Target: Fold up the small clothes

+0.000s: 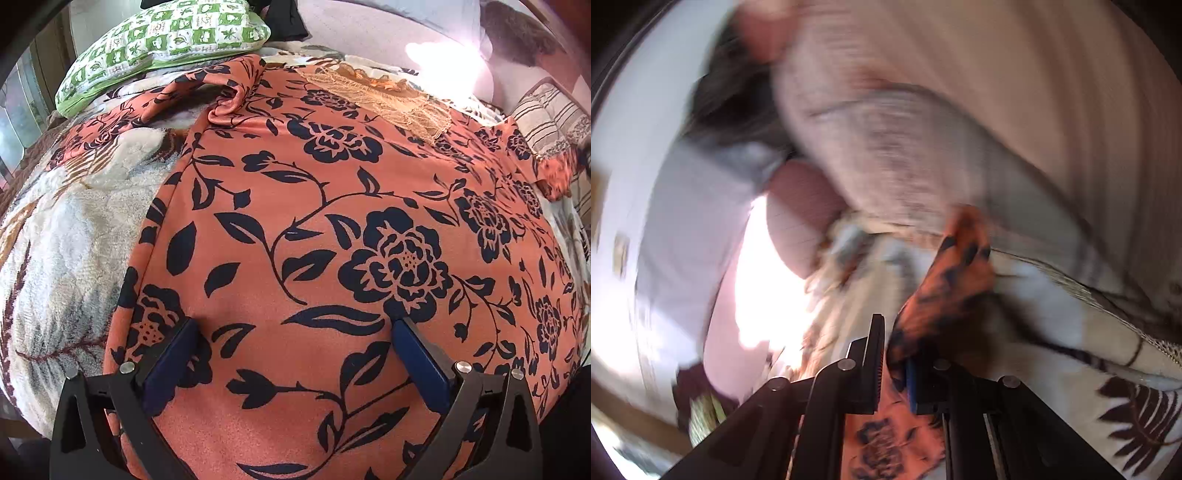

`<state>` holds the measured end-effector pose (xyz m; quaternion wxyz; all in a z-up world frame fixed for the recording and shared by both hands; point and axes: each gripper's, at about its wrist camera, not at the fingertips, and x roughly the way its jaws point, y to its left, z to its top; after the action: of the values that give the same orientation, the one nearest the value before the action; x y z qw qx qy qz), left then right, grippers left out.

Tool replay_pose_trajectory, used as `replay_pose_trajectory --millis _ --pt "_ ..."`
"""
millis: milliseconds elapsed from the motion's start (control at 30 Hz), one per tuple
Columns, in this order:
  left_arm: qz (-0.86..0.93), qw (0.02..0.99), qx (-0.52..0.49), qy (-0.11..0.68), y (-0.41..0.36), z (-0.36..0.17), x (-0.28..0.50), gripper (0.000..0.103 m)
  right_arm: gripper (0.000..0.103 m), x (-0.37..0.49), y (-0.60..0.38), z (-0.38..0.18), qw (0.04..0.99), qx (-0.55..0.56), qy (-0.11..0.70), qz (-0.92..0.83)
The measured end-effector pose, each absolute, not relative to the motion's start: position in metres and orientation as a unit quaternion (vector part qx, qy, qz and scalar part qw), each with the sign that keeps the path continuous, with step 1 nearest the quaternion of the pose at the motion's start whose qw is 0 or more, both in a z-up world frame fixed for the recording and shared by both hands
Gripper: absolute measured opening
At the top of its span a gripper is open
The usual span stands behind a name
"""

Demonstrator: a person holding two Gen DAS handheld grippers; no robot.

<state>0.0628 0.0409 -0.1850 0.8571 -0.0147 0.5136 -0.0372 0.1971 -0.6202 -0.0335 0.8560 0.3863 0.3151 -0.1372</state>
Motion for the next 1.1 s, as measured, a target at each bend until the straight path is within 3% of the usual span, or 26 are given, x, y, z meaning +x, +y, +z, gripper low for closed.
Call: replay_pose_trajectory --millis 133,233,333,400,433,467,500,600,867,1000,1100 --pt "-0.066 0.866 -0.028 0.494 0.049 -0.179 0.055 0.103 0.011 0.229 -0.494 0.047 0.904 0.313 0.29 -0.02" --pt "-0.066 0.875 -0.066 0.475 0.066 -0.168 0.048 0.103 0.011 0.244 -0.375 0.079 0.916 0.269 0.287 0.075" --pt "-0.048 0.887 -0.1 0.449 0.089 -0.155 0.044 0.103 0.011 0.252 -0.262 0.062 0.904 0.258 0.308 0.146" --pt "-0.038 0.888 -0.12 0.442 0.105 -0.151 0.042 0.103 0.014 0.262 -0.202 0.021 0.883 0.264 0.346 0.173" --pt "-0.033 0.888 -0.129 0.441 0.111 -0.15 0.041 0.103 0.033 0.266 -0.175 -0.006 0.867 0.268 0.377 0.184" --pt "-0.027 0.887 -0.137 0.441 0.116 -0.148 0.042 0.103 0.059 0.271 -0.149 -0.036 0.852 0.253 0.42 0.182" --pt "-0.023 0.886 -0.146 0.439 0.122 -0.147 0.042 0.103 0.103 0.273 -0.129 -0.067 0.839 0.244 0.453 0.177" --pt "-0.018 0.887 -0.162 0.432 0.132 -0.141 0.043 0.103 0.103 0.262 -0.113 -0.136 0.798 0.258 0.517 0.171" --pt "-0.061 0.906 -0.129 0.398 0.099 -0.102 0.093 0.103 0.103 0.21 -0.251 -0.105 0.816 0.342 0.448 0.126" --pt "-0.097 0.911 -0.108 0.387 0.061 -0.087 0.14 0.103 0.103 0.206 -0.342 -0.131 0.779 0.466 0.409 0.09" --pt "-0.116 0.906 -0.079 0.399 0.031 -0.089 0.185 0.103 0.103 0.2 -0.384 -0.167 0.735 0.522 0.43 0.048"
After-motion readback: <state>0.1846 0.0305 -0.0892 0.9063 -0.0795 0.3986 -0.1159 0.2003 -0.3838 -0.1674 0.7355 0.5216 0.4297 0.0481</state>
